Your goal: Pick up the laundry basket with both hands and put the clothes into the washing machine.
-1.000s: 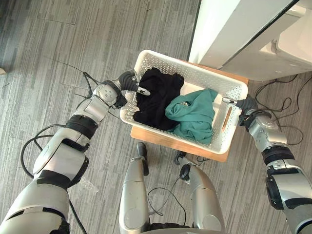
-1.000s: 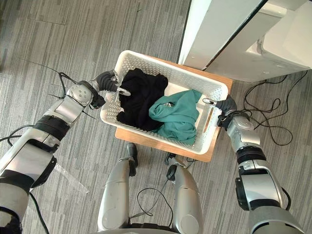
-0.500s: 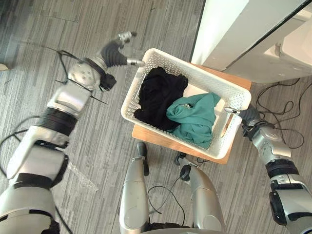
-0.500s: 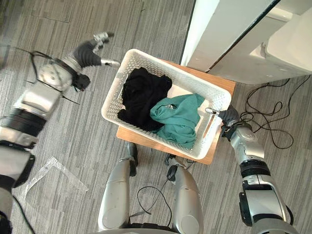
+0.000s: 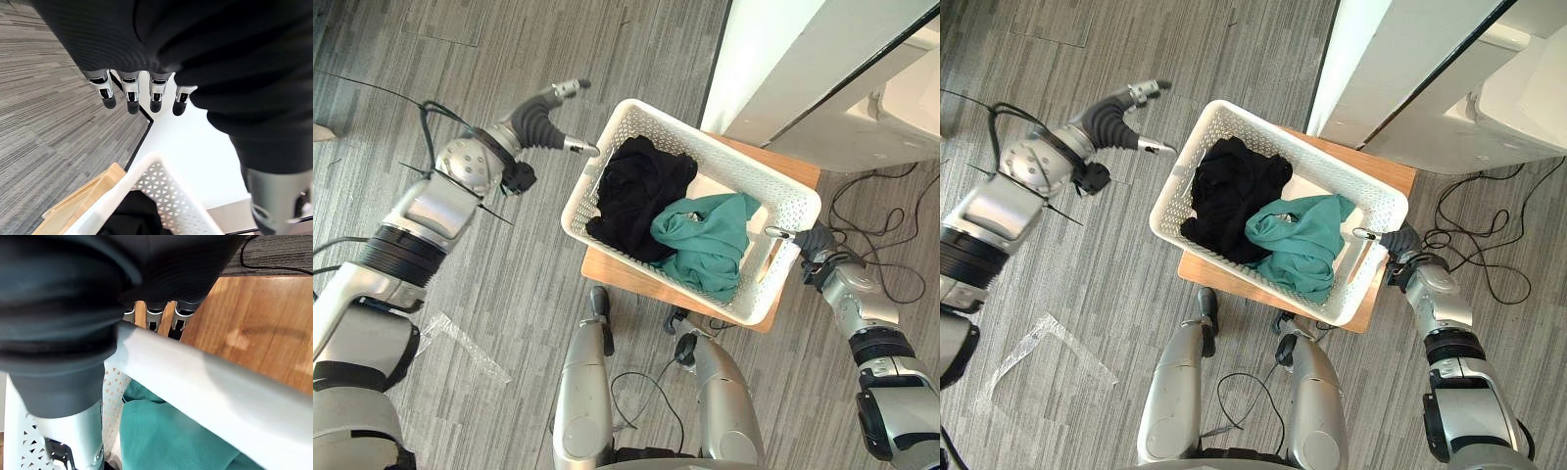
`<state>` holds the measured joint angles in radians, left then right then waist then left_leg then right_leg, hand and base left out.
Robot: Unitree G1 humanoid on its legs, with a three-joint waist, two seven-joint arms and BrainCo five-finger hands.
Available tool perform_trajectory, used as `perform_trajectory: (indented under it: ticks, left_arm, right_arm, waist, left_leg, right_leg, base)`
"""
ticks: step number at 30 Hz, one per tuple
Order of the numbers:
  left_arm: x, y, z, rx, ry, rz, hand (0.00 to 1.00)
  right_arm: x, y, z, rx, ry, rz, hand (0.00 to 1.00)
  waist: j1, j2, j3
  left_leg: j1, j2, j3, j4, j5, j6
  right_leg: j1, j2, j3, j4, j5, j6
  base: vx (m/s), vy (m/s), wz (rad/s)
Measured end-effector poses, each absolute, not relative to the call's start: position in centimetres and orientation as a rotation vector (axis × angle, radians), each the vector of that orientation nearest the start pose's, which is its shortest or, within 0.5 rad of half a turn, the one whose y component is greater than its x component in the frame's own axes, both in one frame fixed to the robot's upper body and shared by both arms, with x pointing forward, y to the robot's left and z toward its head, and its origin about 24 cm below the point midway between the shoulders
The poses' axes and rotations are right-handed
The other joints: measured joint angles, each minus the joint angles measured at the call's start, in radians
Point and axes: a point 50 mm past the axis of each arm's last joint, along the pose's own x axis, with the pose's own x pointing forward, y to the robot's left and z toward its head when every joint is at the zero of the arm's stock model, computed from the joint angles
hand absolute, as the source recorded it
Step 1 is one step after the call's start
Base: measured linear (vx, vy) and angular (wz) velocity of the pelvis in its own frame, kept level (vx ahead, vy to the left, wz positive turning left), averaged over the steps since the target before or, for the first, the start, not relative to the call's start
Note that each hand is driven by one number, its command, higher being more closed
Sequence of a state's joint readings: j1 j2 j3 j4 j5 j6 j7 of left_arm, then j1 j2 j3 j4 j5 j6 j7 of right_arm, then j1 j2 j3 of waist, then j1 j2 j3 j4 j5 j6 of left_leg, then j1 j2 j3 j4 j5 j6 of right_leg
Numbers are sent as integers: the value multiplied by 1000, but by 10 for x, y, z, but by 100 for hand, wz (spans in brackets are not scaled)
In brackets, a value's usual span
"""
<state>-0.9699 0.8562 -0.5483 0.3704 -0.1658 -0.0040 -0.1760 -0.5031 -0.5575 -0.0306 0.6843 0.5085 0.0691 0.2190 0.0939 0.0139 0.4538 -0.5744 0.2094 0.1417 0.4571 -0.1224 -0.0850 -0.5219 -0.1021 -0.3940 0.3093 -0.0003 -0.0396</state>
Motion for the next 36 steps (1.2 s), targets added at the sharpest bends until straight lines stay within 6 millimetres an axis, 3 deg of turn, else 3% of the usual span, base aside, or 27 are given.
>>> perform_trajectory:
  ticks: [6, 12, 25, 28, 33, 36]
  left_arm:
    - [387, 191, 211, 951, -166, -260, 0]
    - [401, 213, 180, 884, 14, -112, 0]
    - [409, 190, 204, 801, -49, -148, 0]
    - [408, 195, 207, 818, -51, -143, 0]
    - [407, 203, 212, 879, -43, -141, 0]
    - [407, 199, 214, 906, -52, -155, 0]
  right_arm:
    - [334, -281, 85, 37, 118, -16, 0]
    - [341, -268, 96, 77, 56, 1, 0]
    - [347, -261, 108, 88, 24, 17, 0]
    - [343, -258, 120, 102, -27, 27, 0]
    - [332, -263, 161, 89, -197, 60, 0]
    - [332, -266, 164, 61, -193, 65, 0]
  waist:
    - [-5, -1, 0]
    - [-26, -3, 0]
    - [-28, -12, 5]
    - [-27, -19, 9]
    - [-28, -39, 20]
    - [-28, -41, 21]
  left_leg:
    - [-20, 5, 6, 0, 0, 0]
    - [-41, 17, 11, 10, 0, 0]
    - [-52, 26, 27, 16, 0, 0]
    - [-55, 30, 28, 18, 0, 0]
    - [-65, 42, 29, 39, -9, 5]
    - [-69, 44, 29, 46, -12, 8]
  right_leg:
    - [-19, 8, 9, -12, 11, 2]
    - [-40, 19, 16, -17, 17, 3]
    - [-55, 31, 39, -37, 41, 1]
    - [-57, 36, 40, -43, 43, 2]
    - [-56, 49, 47, -55, 53, 13]
    - [-56, 49, 48, -56, 53, 15]
  base:
    - [7, -25, -6]
    - [12, -21, -5]
    - [2, -18, -6]
    - [14, -15, -2]
    - [12, -11, -6]
    - [0, 0, 0]
